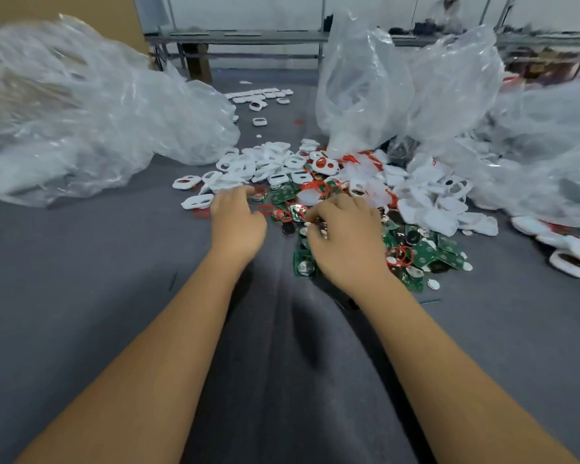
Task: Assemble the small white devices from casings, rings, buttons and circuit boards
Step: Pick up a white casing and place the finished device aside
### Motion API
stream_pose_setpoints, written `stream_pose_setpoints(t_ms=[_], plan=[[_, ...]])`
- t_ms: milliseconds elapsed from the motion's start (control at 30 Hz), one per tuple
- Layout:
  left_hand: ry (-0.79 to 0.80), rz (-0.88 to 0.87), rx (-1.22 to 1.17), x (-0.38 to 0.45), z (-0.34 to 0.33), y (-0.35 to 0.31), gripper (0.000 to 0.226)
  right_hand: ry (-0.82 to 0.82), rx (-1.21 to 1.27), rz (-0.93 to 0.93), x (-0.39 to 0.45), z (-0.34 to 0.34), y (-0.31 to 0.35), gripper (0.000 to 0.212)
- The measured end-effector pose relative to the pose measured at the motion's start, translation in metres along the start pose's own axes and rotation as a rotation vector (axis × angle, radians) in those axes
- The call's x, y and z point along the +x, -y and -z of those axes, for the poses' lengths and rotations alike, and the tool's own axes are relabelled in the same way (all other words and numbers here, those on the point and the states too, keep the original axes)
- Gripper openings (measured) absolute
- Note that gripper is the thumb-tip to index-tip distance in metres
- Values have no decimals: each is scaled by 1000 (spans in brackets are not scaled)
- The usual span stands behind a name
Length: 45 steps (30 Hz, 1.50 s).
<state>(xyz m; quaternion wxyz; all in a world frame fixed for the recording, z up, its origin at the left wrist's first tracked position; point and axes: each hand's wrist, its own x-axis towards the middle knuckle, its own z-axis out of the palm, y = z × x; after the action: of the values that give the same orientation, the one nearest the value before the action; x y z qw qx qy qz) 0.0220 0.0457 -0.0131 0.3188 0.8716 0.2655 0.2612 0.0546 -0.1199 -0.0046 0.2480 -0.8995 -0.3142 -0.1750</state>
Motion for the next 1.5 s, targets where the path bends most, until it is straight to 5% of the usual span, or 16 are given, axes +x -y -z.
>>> stream_pose_setpoints(t_ms=[200, 367, 600, 767, 933, 1067, 1200, 1300, 1500], plan=[[99, 89, 261, 35, 0, 6, 75, -92, 108, -105, -6, 10, -19, 19], [49, -55, 429, 36, -8, 8, 40, -117, 182, -174, -4, 13, -27, 21], [-146, -152, 287, 29, -8, 7, 17, -109, 127, -148, -11, 9, -29, 20], [-376, -112, -133, 6, -17, -18, 13, 39, 55, 16, 1, 5, -19, 34], [-356, 146, -762, -21, -24, -47, 11, 219, -78, 36, 25, -11, -5, 17], [-352, 213, -903, -29, -27, -46, 14, 176, -68, -44, 32, -18, -2, 11], [-434, 234, -938, -38, -32, -52, 17, 186, 160, -131, 33, -13, 1, 16], [-482, 260, -967, -41, -37, -58, 19, 114, 552, -207, 27, -1, -5, 22], [-178, 128, -898, -51, -40, -69, 18, -22, 1070, -263, 1, 31, -31, 30]])
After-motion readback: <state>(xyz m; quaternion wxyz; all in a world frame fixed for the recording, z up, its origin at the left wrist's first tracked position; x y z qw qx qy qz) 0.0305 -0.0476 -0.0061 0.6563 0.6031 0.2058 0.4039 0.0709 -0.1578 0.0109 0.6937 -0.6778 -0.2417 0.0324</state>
